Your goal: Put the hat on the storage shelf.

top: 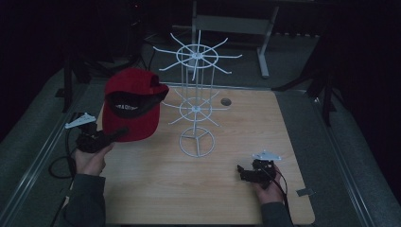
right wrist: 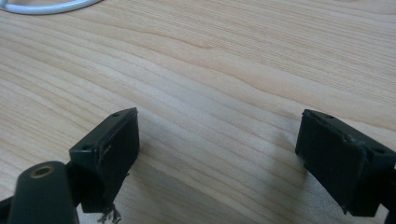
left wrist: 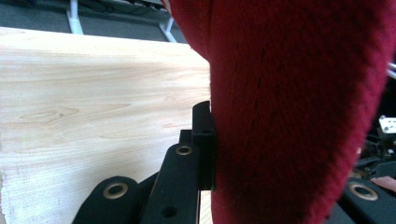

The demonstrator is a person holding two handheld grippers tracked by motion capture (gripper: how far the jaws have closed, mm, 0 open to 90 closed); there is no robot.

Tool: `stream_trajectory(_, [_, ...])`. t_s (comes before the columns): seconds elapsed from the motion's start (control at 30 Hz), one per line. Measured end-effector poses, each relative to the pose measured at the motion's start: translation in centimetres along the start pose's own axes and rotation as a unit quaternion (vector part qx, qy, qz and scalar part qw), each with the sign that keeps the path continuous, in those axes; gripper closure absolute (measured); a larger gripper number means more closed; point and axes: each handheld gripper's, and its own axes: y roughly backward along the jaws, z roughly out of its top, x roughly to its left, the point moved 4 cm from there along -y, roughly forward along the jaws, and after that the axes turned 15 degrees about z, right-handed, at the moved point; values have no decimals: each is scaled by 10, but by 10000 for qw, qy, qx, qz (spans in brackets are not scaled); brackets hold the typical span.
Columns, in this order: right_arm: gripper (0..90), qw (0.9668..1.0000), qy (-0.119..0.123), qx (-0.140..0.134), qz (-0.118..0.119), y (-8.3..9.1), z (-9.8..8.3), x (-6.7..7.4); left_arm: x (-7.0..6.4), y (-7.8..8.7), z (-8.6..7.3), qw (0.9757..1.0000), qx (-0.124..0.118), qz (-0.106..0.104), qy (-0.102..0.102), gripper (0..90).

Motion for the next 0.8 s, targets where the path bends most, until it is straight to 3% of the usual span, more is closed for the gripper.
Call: stream_trajectory(0.8, [134,10000,-9,-5,-1,0,0,0,-10,11,14,9992,-384,-57,-53,848])
